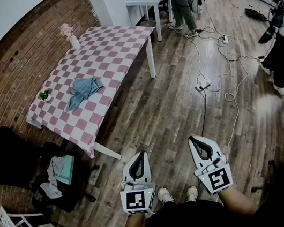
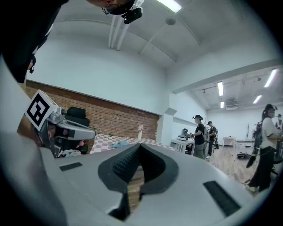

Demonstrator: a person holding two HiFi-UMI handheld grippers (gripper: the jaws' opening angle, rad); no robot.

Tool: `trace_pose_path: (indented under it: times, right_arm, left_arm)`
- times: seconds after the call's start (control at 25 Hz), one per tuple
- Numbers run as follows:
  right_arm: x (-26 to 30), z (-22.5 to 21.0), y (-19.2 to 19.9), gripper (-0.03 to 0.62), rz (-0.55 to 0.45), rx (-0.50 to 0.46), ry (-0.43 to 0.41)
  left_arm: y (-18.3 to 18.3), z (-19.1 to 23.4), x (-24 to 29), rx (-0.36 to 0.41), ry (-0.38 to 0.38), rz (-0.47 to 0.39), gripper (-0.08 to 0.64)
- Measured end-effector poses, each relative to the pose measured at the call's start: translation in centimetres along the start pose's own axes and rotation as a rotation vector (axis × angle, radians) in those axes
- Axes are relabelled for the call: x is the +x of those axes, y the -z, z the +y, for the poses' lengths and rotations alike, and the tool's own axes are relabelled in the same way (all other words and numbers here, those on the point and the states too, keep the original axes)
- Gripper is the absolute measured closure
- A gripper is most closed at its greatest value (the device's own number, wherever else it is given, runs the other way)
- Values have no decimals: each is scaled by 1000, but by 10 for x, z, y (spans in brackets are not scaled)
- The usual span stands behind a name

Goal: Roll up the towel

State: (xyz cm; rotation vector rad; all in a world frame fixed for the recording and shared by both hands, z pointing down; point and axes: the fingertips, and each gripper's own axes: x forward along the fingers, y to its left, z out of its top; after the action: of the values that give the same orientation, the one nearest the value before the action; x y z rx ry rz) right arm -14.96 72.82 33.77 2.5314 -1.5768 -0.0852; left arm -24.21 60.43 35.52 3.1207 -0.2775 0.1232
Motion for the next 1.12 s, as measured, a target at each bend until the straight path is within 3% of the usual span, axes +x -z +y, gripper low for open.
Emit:
trace_pose_path:
  times: [0.4, 0.72, 1.0, 1.12]
  right_arm:
    - [7, 7, 0, 595, -8, 16, -2]
    - [25, 28, -7, 593, -23, -71, -5]
    - [57, 51, -4, 480, 6, -47, -32]
    - [71, 63, -2, 395, 17, -57, -53]
  left_arm:
    - [8, 8, -1, -15, 3, 13, 568]
    - [10, 32, -6, -14, 13, 17, 568]
    - [13, 66, -5, -18, 18, 23, 568]
    - [15, 79, -5, -9, 24, 18, 568]
